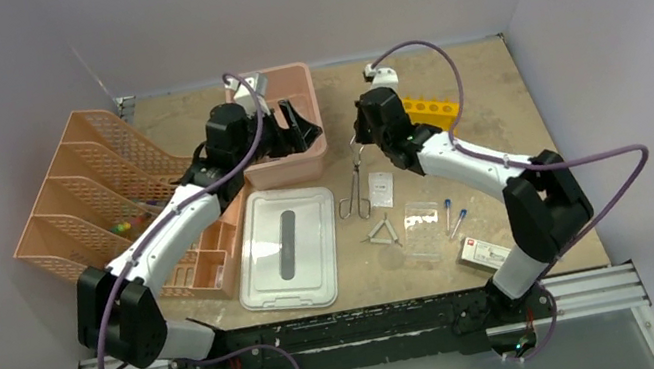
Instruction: Organize the chemistry lab equipment
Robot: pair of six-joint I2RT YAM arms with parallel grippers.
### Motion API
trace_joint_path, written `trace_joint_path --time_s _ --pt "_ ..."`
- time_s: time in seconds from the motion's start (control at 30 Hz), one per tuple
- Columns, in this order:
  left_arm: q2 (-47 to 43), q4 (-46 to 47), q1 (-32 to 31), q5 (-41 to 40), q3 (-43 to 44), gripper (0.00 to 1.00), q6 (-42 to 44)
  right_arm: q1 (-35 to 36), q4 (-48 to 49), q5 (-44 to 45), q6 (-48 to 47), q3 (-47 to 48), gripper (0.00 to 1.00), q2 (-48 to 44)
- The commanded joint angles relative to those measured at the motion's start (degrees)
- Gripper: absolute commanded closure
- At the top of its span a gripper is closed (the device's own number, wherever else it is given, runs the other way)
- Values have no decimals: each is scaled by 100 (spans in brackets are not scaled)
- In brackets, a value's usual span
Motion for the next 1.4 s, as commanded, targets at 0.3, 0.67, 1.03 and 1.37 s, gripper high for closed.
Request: trace_joint_path --time_s 0.3,0.67,1.03,1.37 --pt "504 955 -773 287 -17 25 -280 -101 -159 -14 138 170 100 -1384" --pt "1094 1158 -1000 1145 246 30 210 -567 -438 -600 580 439 100 -2105" --pt "1461 2516 -1033 1988 196 62 -604 -860 -567 -1277 713 718 100 -2156" --pt "1510 2012 -1030 1735 497 100 -294 -978 -617 -1641 747 776 98 -2071"
